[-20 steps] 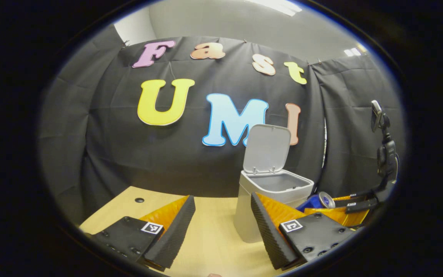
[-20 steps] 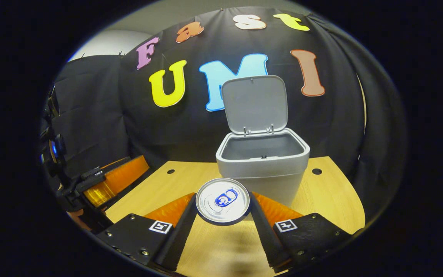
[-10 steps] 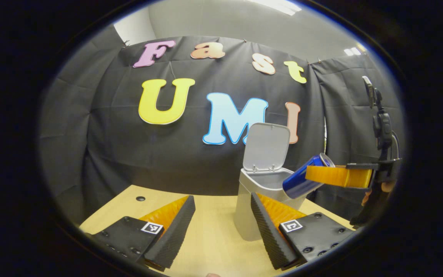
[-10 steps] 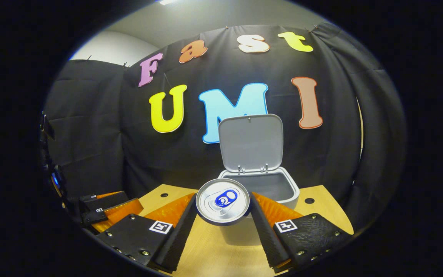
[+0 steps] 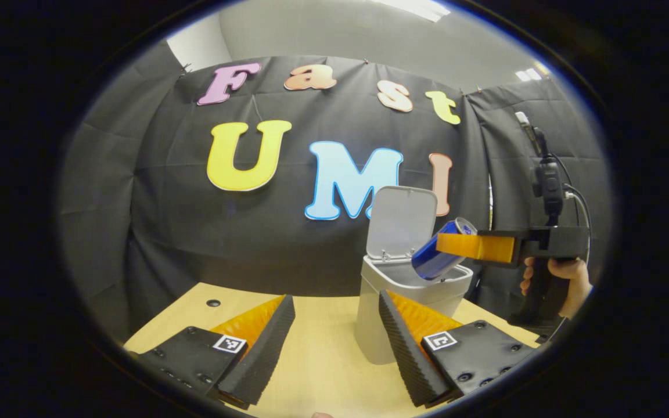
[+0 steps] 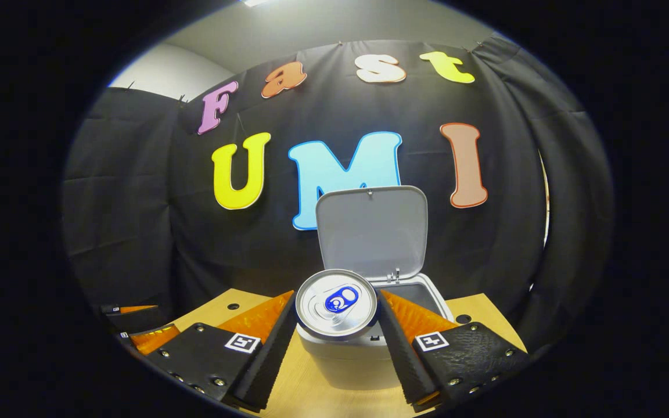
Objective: Press the lid of the desktop garbage bin to open it, pick up the crumpled paper on the desktop and throw it into the bin, then pick up the pop can on the desktop and drop it into the bin, and finally close the garbage bin lid.
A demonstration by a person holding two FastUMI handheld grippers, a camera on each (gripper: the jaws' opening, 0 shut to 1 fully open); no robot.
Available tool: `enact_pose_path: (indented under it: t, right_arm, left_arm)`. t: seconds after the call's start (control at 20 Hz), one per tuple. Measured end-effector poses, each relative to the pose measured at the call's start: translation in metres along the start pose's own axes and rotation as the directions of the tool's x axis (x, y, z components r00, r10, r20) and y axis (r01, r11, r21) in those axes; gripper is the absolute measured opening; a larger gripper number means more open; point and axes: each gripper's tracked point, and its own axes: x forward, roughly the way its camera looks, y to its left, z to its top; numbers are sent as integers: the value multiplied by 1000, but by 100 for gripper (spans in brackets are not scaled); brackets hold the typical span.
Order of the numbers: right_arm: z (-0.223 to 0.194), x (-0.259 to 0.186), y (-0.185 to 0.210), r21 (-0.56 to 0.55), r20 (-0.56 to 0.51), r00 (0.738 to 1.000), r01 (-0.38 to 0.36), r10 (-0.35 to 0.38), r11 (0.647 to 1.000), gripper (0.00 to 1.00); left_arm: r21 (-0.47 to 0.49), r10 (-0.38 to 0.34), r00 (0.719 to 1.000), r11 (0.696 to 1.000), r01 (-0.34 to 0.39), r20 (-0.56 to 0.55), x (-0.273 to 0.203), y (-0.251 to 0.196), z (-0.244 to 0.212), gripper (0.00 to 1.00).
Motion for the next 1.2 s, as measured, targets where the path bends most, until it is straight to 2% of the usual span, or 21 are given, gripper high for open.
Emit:
enact_pose_path:
  t: [0.35, 0.7, 1.0, 1.2]
  right_arm:
    - [-20, 21, 0, -39, -60, 998, 7, -9, 999, 83]
    - [-20, 22, -1, -84, -53, 998, 15, -20, 996, 85]
    - [-14, 16, -3, -91, -45, 999, 15, -19, 996, 85]
    - [4, 14, -7, -55, -30, 999, 13, -15, 998, 85]
  left_arm:
    - [-10, 11, 1000, 1000, -11, -10, 5, 4, -4, 96]
    - [-20, 27, 1000, 999, -27, -14, 6, 7, -7, 95]
    - [-24, 32, 999, 999, -32, -12, 5, 4, -8, 95]
    - [-32, 23, 1000, 999, -24, -13, 2, 3, -9, 95]
